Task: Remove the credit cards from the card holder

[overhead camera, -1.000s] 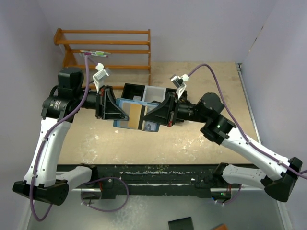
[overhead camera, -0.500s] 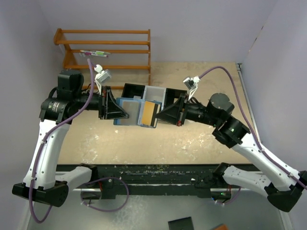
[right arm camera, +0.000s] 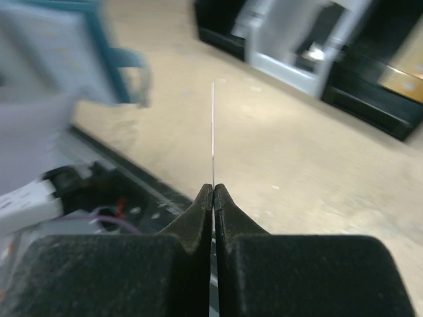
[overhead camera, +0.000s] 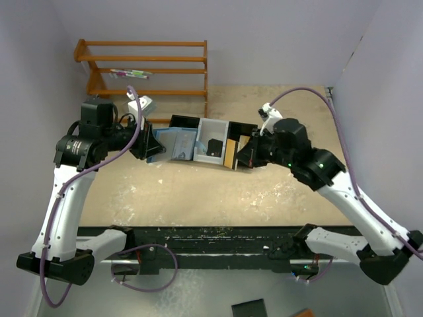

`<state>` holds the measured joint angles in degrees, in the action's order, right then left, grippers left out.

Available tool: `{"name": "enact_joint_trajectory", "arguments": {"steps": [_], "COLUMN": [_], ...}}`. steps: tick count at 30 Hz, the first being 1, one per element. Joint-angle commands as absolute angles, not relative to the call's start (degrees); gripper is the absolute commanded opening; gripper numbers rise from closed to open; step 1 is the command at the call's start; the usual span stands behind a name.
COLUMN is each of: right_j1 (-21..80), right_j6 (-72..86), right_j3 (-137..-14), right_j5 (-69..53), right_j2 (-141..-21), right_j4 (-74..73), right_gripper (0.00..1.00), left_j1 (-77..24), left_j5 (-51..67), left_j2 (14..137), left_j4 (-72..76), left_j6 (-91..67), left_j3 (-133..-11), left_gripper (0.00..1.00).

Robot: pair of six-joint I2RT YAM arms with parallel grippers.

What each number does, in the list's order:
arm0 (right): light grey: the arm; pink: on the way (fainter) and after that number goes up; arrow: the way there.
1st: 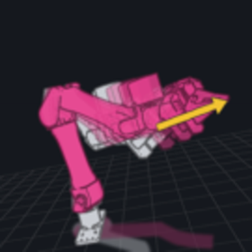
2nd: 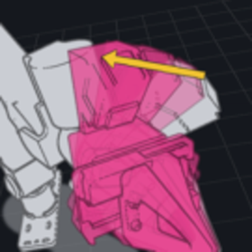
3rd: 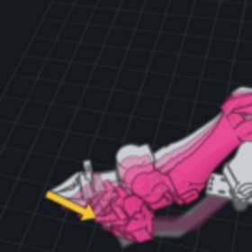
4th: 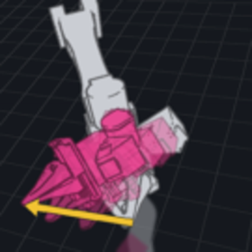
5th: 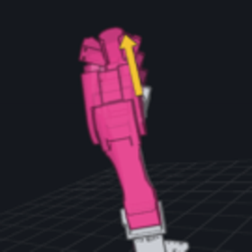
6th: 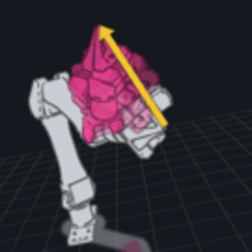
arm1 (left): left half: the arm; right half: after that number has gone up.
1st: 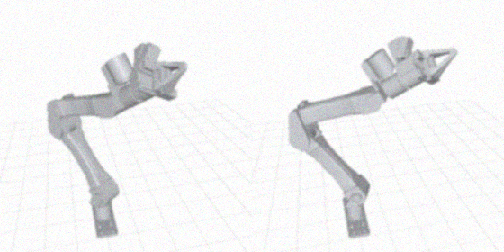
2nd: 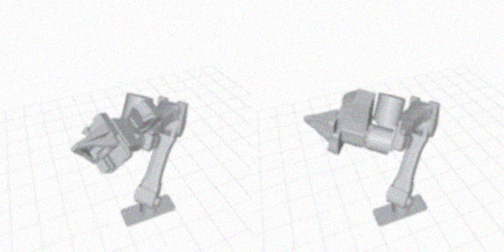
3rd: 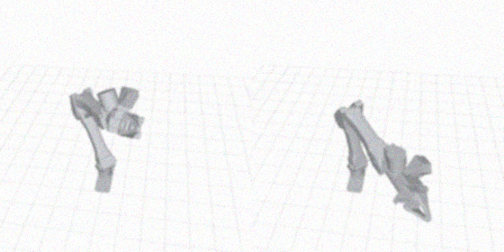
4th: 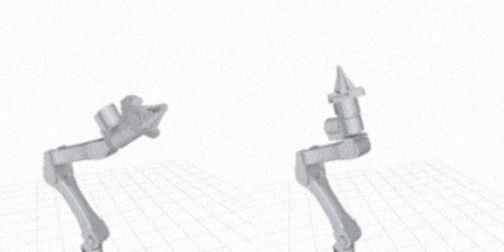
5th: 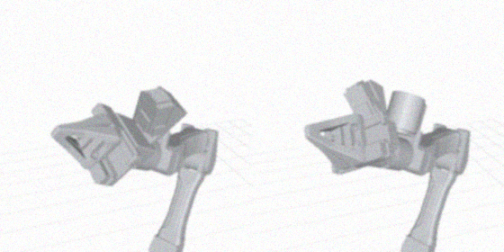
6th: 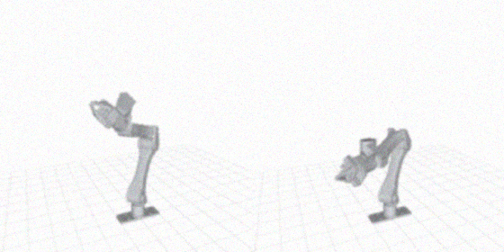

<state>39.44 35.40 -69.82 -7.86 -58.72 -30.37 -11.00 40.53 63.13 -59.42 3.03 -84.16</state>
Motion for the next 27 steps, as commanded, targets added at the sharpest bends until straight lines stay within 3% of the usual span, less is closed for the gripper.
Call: {"name": "enact_joint_trajectory", "arguments": {"steps": [1,7,27], "right_j1": [38.63,38.19,37.18], "right_j6": [33.48,33.81,39.45], "right_j3": [-74.28,-77.07,-107.03], "right_j5": [9.17,24.93,42.88], "right_j2": [-65.71,-77.62,-121.98], "right_j4": [-42.93,-47.85,-58.25], "right_gripper": [0.00,0.00,0.00], "left_j1": [-10.87,-10.90,-10.90], "left_j5": [36.06,38.05,42.59], "left_j2": [61.00,59.80,57.10], "left_j4": [-59.11,-59.50,-62.04], "left_j6": [6.48,6.64,7.67], "left_j3": [-84.51,-83.81,-83.78], "left_gripper": [0.00,0.00,0.00]}}
